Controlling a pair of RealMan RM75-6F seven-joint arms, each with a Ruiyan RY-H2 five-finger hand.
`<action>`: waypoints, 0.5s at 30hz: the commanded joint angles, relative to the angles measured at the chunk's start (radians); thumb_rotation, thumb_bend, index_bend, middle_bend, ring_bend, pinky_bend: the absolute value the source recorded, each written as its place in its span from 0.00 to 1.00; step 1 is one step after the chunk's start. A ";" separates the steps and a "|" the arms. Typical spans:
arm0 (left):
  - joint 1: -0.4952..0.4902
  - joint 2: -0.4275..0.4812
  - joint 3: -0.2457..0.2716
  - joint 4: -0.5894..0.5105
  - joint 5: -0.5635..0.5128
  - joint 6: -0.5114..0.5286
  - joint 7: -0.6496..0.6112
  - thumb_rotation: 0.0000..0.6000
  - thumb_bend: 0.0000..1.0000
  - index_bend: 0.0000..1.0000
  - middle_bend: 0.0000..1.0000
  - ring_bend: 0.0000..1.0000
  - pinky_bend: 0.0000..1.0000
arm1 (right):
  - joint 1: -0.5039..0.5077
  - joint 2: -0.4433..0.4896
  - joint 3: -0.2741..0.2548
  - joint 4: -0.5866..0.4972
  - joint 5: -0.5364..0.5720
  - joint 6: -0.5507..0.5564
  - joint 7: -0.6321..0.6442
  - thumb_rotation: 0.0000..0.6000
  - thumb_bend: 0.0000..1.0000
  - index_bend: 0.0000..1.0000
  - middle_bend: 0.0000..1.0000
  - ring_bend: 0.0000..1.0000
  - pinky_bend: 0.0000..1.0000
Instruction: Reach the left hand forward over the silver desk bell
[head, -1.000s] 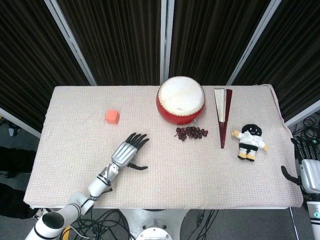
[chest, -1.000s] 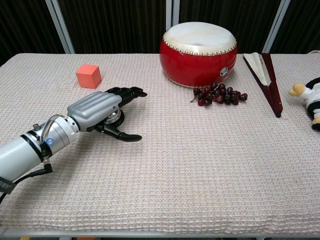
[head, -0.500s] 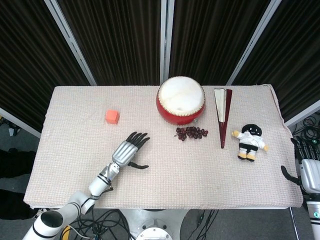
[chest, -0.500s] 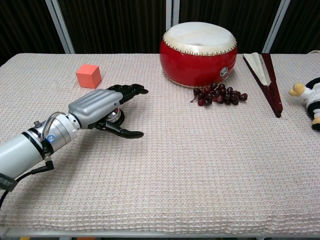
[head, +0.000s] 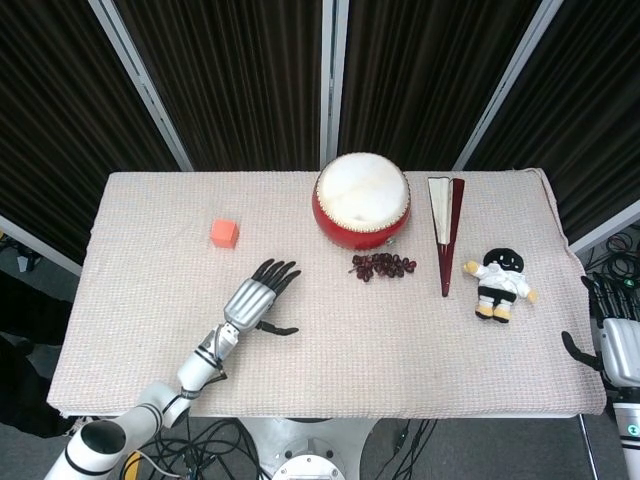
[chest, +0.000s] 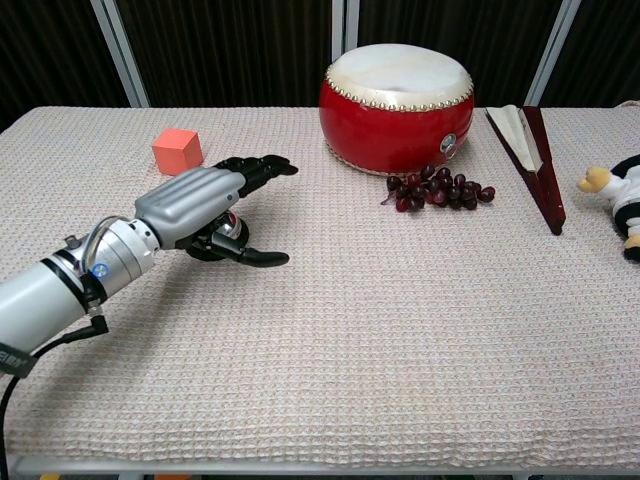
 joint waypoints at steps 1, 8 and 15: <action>0.012 0.007 0.022 0.001 -0.005 -0.058 0.000 0.34 0.00 0.01 0.00 0.00 0.00 | 0.000 0.000 0.000 -0.001 0.001 -0.001 -0.002 1.00 0.24 0.00 0.00 0.00 0.00; 0.014 0.015 0.022 -0.007 0.000 -0.037 0.016 0.35 0.00 0.01 0.00 0.00 0.00 | 0.003 -0.010 0.001 0.011 -0.003 0.001 0.000 1.00 0.24 0.00 0.00 0.00 0.00; 0.008 0.106 -0.031 -0.163 -0.013 0.065 0.055 0.35 0.00 0.01 0.00 0.00 0.00 | 0.003 -0.010 0.002 0.012 -0.003 0.003 0.008 1.00 0.24 0.00 0.00 0.00 0.00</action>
